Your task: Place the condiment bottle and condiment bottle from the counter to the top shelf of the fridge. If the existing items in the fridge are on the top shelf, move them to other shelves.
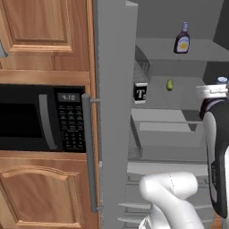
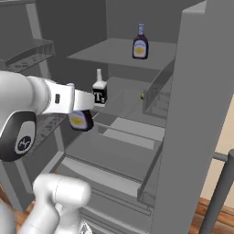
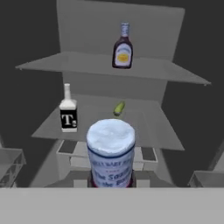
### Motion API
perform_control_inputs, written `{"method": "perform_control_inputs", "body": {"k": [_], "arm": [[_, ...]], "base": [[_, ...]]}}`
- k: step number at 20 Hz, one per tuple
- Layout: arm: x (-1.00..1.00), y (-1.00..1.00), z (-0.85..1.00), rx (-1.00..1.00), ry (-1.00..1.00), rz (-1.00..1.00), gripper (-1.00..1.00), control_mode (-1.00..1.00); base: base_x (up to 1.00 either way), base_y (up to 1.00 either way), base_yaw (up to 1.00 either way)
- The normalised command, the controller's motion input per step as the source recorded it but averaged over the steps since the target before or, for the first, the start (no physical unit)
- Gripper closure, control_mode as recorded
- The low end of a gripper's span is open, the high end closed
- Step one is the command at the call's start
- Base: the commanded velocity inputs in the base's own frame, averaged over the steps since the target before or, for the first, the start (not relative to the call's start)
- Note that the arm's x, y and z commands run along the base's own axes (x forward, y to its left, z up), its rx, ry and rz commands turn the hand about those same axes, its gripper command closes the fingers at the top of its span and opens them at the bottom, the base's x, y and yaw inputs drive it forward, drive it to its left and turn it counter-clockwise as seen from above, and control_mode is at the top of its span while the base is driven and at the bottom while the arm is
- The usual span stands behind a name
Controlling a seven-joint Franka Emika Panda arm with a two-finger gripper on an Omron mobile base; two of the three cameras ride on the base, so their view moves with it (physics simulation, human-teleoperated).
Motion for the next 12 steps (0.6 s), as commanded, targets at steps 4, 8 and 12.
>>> {"method": "perform_control_inputs", "body": {"k": [4,8,12], "arm": [[0.70,0.02,0.78,0.00,-0.15,0.05,1.00,-1.00],[0.80,0.07,0.47,0.00,-0.15,0.05,1.00,-1.00],[0.85,0.12,0.13,0.02,-0.20,0.03,1.00,-1.00]], "base": [[0.00,0.00,0.00],[0.00,0.00,0.00],[0.00,0.00,0.00]]}}
